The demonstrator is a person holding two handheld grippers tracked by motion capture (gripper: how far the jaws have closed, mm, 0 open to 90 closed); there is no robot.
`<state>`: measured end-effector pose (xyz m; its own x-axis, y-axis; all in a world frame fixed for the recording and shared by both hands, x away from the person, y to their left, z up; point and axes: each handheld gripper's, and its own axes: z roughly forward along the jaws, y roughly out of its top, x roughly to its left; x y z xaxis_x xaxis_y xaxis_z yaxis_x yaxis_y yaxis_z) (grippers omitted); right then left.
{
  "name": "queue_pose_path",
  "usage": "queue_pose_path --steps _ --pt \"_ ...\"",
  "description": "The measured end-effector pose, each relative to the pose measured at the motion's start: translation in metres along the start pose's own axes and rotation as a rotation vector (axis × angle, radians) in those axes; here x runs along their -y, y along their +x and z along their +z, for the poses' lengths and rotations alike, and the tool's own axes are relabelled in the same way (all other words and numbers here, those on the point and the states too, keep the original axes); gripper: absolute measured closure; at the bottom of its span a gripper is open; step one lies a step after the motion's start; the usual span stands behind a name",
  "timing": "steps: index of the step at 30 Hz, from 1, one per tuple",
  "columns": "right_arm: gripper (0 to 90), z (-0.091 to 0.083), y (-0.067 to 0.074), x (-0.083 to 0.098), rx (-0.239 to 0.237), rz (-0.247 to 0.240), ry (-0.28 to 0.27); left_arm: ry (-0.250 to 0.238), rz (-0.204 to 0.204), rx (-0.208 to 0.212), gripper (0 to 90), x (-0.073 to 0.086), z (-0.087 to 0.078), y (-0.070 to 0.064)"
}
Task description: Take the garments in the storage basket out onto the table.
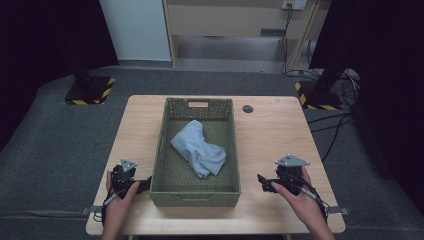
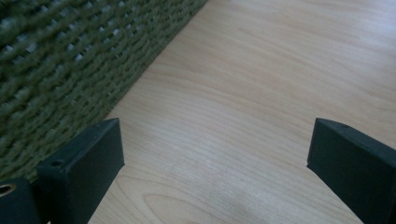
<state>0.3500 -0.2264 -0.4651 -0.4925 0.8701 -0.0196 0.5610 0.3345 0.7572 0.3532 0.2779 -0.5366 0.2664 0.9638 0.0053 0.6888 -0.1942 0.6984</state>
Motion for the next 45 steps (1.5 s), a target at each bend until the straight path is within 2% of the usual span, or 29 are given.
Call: queue_pose_path --steps 9,19,28,36,45 --pt "3.7 -0.019 0.008 -0.022 -0.01 -0.029 -0.034 0.0 0.0 0.0 0.0 0.0 0.0 0.0" --pt "3.3 -0.026 0.013 -0.048 -0.021 -0.052 -0.056 0.0 0.0 0.0 0.0 0.0 0.0 0.0" --pt "3.3 -0.023 0.024 -0.069 -0.041 -0.078 -0.068 0.0 0.0 0.0 0.0 0.0 0.0 0.0" --pt "3.2 -0.02 0.039 -0.089 -0.068 -0.121 -0.077 0.001 0.001 0.0 0.0 0.0 0.0 0.0" --pt "3.1 -0.008 0.054 -0.112 -0.105 -0.156 -0.085 -0.001 -0.002 0.0 0.0 0.0 0.0 0.0"
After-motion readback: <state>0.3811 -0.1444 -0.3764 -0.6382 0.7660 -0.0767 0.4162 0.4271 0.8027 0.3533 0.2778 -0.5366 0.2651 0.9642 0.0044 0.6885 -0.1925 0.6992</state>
